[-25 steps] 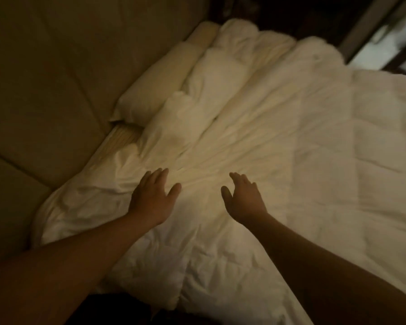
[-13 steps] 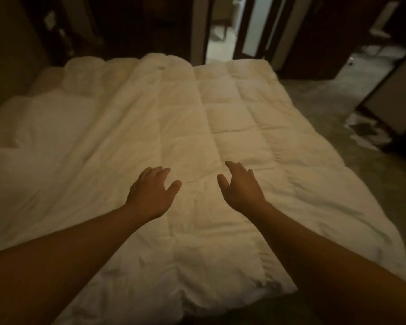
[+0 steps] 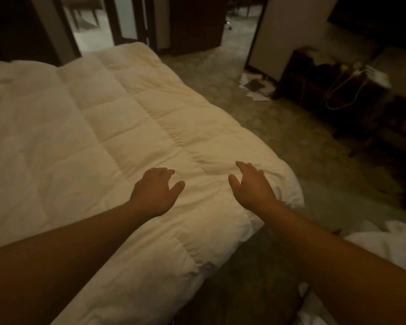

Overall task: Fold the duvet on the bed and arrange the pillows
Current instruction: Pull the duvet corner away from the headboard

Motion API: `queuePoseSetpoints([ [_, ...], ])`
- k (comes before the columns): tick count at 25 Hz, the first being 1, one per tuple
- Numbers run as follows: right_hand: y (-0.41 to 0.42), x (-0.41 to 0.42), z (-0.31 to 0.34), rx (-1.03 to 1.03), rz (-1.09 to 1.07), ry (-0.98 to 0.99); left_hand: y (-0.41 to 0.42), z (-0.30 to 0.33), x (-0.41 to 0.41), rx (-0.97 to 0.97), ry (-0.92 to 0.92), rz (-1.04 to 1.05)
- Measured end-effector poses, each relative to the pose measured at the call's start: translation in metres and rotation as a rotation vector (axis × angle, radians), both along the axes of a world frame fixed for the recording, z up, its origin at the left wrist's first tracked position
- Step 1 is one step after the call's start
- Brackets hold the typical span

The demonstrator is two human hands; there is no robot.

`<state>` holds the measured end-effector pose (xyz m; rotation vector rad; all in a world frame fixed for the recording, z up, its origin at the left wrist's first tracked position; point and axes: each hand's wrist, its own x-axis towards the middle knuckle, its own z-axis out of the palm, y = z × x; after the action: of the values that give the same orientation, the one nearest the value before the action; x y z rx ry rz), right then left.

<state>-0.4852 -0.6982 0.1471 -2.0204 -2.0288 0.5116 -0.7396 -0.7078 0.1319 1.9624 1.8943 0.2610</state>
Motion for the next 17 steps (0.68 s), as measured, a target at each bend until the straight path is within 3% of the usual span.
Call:
queuePoseSetpoints([
  [7,0.026,0.088,0.008,-0.016,-0.279,-0.050,0.084,-0.012,0.086,-0.011,-0.046,-0.230],
  [17,0.078,0.204,-0.013,-0.123,-0.449,0.040,0.179,-0.016,0.202,-0.024,-0.006,-0.352],
])
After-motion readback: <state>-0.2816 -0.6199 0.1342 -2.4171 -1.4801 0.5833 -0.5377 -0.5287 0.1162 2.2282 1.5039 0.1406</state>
